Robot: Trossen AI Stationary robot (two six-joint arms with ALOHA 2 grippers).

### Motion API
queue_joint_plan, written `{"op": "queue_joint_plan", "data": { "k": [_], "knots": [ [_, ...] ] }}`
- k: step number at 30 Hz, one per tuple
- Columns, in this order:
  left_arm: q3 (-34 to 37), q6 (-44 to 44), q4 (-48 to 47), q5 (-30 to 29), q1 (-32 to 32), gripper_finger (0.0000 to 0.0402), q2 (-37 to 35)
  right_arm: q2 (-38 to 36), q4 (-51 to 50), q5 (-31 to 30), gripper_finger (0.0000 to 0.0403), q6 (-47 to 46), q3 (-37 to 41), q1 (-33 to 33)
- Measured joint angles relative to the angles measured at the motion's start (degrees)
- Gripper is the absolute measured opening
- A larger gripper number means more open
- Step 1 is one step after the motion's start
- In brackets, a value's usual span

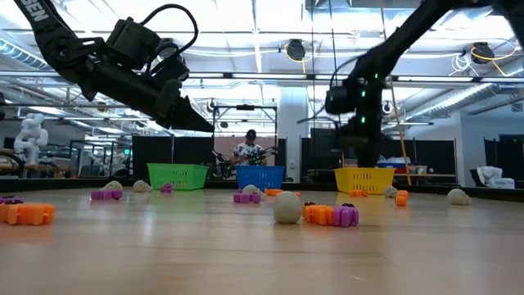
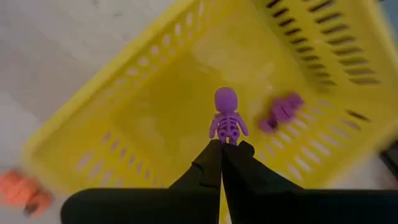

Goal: Sort Halloween decoration
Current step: Put the purple skeleton toy into the yellow bin, then put the white skull toy into the blue bin

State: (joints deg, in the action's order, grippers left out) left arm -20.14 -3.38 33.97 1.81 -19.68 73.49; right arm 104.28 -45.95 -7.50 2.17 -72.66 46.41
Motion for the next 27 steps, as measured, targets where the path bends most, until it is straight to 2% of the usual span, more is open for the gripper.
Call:
{"op": "queue_joint_plan", "data": {
  "k": [8,14,17,20,23,27],
  "knots": [
    [0.0,-0.02,-0.15,0.0,0.0,0.0011,0.0,2.5,2.62,-0.1,0.001,0.75,-0.02,1.24],
    [0.0,-0.02,-0.17,0.04,0.0,0.0011,0.0,-0.94,-0.03,-0.18,0.0083,1.94,0.0,-0.06],
    [0.0,-0.02,-0.19,0.46,0.0,0.0011,0.0,-4.28,-2.74,-0.16,0.0128,1.35,0.0,-1.18],
    [0.0,-0.02,-0.25,0.99,0.0,0.0011,0.0,-8.84,-6.1,-0.12,0.0154,-0.73,0.0,-2.89],
    [0.0,0.0,-0.74,1.04,0.0,0.0011,0.0,-13.95,-10.21,-0.12,0.015,-3.37,0.0,-6.08],
    [0.0,0.0,-0.78,1.04,0.0,0.0011,0.0,-19.96,-13.37,0.15,0.0111,-8.24,1.21,-13.5]
  ]
}}
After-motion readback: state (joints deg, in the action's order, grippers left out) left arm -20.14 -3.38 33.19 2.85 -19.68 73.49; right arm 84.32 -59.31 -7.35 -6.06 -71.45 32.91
